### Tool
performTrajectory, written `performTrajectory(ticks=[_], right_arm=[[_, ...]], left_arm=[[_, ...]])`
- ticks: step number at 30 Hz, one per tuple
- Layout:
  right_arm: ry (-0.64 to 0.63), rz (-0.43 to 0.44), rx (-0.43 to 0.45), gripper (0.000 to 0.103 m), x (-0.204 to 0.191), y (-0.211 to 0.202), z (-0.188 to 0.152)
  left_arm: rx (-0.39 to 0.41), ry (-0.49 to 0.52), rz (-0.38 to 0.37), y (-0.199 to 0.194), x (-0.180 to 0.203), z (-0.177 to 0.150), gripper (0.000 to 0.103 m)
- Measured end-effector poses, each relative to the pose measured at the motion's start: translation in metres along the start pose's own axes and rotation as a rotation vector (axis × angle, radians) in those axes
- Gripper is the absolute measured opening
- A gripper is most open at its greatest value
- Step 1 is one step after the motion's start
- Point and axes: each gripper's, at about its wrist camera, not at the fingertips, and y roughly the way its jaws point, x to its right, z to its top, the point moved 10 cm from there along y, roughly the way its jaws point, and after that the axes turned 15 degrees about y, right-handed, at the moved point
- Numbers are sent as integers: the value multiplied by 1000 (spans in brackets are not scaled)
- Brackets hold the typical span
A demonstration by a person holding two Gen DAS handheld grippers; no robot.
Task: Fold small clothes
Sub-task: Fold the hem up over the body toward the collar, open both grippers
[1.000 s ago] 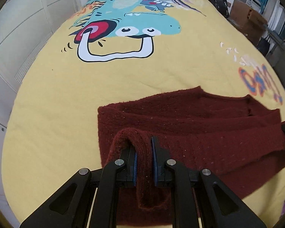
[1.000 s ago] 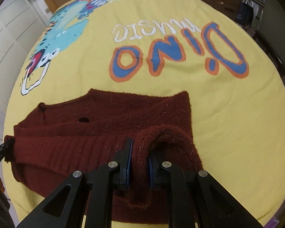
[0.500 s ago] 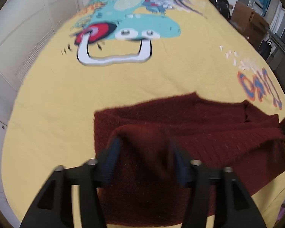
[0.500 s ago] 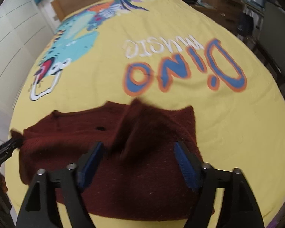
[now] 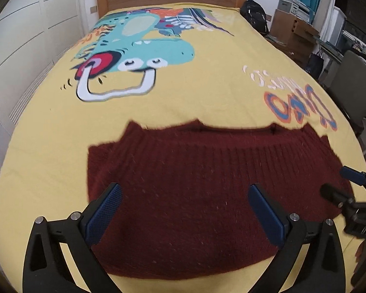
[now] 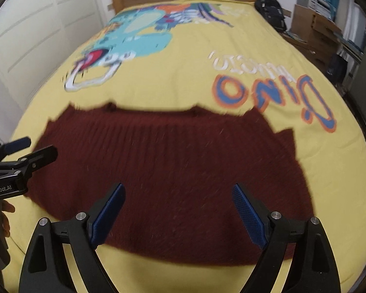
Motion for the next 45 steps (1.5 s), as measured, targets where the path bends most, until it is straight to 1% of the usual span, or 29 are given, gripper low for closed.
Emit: performTrajectory(ticks=[5, 8, 9, 11, 15, 18, 24, 28, 31, 34, 37, 45], right_arm=[[-3, -60, -26, 90, 16, 28, -29], [-6, -76, -9, 90, 29, 32, -32], [4, -80, -7, 90, 36, 32, -31], [20, -78, -11, 90, 46, 31, -31], [51, -92, -12, 90, 67, 27, -29], [84, -79, -20, 90, 79, 23, -29], [79, -107, -24, 90, 98, 20, -28], [94, -95, -32, 90, 103, 22, -30], [96, -123, -44, 103, 107, 27, -32], [116, -109, -47, 103, 109, 30, -33], [109, -113, -43, 103, 108, 30, -33], [109, -125, -48, 103, 106, 28, -33]], left_arm=[[-55, 25, -2, 27, 13, -34, 102], [-105, 25, 14, 44, 11, -56, 102], [-120, 25, 30, 49, 7, -63, 102], [-115, 32, 61, 52, -2, -71, 102], [-101, 13, 53, 52, -16, -81, 102], [-100, 1, 43, 51, -25, -84, 102], [-110, 7, 34, 51, -29, -89, 102], [-119, -7, 31, 54, -32, -90, 102], [-121, -6, 29, 54, -30, -91, 102], [-122, -1, 14, 55, -31, -91, 102], [-119, 6, 3, 55, -31, -92, 102], [-111, 6, -1, 54, -30, -92, 102]])
